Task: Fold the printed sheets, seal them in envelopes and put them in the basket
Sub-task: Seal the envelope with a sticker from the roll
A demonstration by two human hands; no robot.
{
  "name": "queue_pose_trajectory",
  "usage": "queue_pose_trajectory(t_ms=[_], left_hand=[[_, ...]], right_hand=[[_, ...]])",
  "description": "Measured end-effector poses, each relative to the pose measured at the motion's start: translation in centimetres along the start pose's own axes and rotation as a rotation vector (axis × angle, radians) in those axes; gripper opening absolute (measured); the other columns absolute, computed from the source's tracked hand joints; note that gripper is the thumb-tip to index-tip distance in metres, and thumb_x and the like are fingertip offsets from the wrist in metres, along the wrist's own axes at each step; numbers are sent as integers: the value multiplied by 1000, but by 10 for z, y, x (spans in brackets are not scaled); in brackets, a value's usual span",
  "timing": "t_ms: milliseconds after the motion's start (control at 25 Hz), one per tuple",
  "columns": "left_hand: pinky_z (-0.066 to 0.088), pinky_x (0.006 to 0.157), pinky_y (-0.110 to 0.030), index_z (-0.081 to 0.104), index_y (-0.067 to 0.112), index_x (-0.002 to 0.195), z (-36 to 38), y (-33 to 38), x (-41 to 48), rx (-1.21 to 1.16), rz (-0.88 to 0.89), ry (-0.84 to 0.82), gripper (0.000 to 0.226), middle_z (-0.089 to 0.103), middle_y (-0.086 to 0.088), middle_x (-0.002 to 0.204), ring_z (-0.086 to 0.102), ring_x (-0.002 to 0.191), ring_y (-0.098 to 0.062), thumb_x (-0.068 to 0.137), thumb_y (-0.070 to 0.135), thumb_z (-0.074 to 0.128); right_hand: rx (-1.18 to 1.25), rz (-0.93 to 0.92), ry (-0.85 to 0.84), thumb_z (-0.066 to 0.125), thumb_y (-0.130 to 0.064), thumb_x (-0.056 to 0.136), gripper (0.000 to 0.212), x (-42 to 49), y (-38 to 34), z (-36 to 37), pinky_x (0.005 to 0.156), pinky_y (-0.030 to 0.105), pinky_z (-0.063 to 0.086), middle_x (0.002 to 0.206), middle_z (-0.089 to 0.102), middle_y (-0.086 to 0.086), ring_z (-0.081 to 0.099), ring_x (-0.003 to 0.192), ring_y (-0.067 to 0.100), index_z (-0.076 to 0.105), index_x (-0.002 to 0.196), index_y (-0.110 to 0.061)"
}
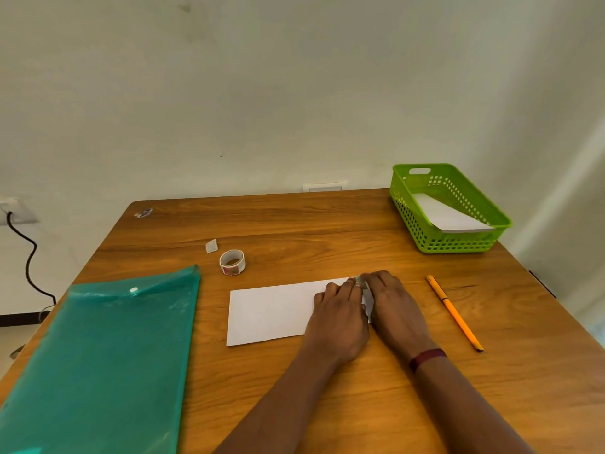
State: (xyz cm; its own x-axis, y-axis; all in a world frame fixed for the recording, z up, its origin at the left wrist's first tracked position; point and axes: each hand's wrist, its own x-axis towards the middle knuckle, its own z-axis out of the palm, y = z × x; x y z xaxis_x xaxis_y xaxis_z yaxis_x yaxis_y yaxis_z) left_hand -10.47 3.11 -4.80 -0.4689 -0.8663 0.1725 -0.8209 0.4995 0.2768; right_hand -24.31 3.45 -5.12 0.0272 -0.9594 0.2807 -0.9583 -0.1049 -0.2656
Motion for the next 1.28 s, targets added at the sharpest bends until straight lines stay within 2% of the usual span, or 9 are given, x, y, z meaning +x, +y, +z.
queue_pose_trajectory(t_ms=[240,400,560,640,720,800,920,1160,1280], left_hand=[[34,106,-41,34,16,146,-3,2,1,-15,-15,-2,50,39,-3,151,38,128,-24,99,32,39],[35,105,-42,38,15,144,-6,3,2,-15,-21,-43,49,38,-3,152,38,128,-26,98,30,43],[39,105,-30,53,16,135,-16,-4,4,-414,-136,47,38,53,-1,142,46,128,-21,97,15,51],[41,99,-18,59,17,131,-31,-11,2,-607,-236,154,37,59,1,135,53,125,-15,97,6,50],[43,97,-17,62,17,127,-45,-24,-1,-631,-261,239,37,62,1,132,57,121,-13,97,2,49],[43,99,-20,61,18,129,-57,-41,-9,-568,-255,242,38,61,2,134,56,122,-13,96,2,51],[37,104,-24,53,19,137,-66,-71,-29,-381,-224,152,39,54,0,141,47,130,-15,98,13,51],[37,109,-43,20,16,152,-72,-117,-60,39,-314,-56,64,38,-10,151,38,136,-27,100,49,37],[37,101,-52,34,20,142,-78,-115,-62,275,-370,-94,55,47,-6,140,45,127,-25,98,54,33]], right_hand=[[-225,18,-10,51,-25,94,35,3,-8,-1,84,33,48,121,51,4,53,104,22,55,128,-21],[-130,77,-27,54,-15,91,35,1,-10,-1,88,32,49,123,53,5,54,107,21,57,126,-16],[114,151,61,52,10,81,60,-7,-12,-11,98,32,45,134,55,12,54,121,25,49,139,-5],[157,133,166,55,12,80,54,-12,-21,-16,93,32,48,127,62,11,59,115,26,58,131,-6],[239,49,229,55,12,79,48,-16,-39,-18,91,31,49,120,67,11,64,109,26,65,122,-6],[285,-15,228,55,8,83,42,-19,-62,-17,94,26,44,120,68,10,64,111,24,66,121,-6],[331,-37,80,52,-8,95,38,-21,-93,-8,103,23,36,132,62,6,56,123,19,59,132,-11],[229,-100,-118,42,-37,101,50,-29,-130,9,115,27,25,152,41,-1,35,140,13,37,148,-22],[92,-161,-138,22,-52,101,57,-35,-134,19,120,34,16,153,39,1,29,143,15,36,147,-22]])
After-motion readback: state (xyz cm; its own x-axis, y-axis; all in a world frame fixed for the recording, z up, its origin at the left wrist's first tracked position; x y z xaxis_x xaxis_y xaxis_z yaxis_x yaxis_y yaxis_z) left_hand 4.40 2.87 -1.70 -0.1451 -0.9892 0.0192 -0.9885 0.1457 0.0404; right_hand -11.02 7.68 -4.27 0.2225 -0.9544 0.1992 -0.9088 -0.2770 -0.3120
